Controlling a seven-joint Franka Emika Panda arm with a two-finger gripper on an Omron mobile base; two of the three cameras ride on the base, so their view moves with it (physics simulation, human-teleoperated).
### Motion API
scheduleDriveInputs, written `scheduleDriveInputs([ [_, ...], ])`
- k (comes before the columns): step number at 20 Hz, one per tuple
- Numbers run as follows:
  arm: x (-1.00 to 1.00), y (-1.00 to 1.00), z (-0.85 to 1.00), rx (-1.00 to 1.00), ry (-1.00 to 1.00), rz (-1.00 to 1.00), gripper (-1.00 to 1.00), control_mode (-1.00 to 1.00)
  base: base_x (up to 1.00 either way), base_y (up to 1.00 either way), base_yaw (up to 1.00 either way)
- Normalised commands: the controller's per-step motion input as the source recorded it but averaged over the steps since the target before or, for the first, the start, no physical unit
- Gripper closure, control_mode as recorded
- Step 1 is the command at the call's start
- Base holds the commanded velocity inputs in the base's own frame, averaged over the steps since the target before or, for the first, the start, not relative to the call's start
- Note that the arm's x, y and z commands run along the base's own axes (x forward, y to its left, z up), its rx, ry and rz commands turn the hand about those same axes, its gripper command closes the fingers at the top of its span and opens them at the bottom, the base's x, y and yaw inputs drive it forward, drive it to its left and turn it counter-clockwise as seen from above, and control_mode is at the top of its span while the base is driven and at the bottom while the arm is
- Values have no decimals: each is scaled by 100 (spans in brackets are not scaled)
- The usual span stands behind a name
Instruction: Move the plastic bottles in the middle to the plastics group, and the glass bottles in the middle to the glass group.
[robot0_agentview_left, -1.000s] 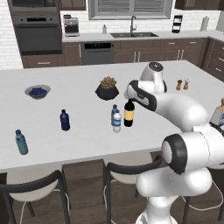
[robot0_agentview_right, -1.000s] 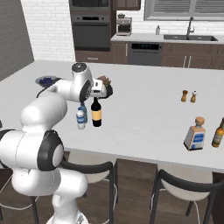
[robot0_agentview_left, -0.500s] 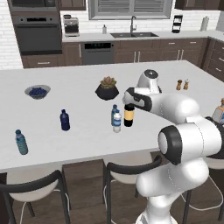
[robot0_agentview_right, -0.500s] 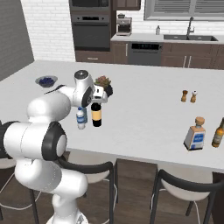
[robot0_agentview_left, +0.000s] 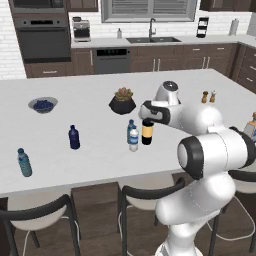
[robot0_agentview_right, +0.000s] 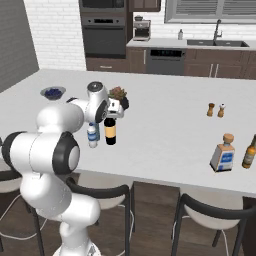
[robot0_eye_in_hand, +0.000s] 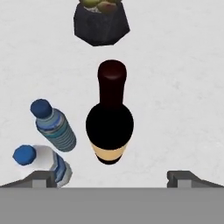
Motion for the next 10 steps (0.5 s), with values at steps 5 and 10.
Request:
scheduleDriveInputs([
  [5,27,0,0,4,1,0,-100,-100,0,0,0],
  [10,25,0,-1,5,1,0,-100,-100,0,0,0],
])
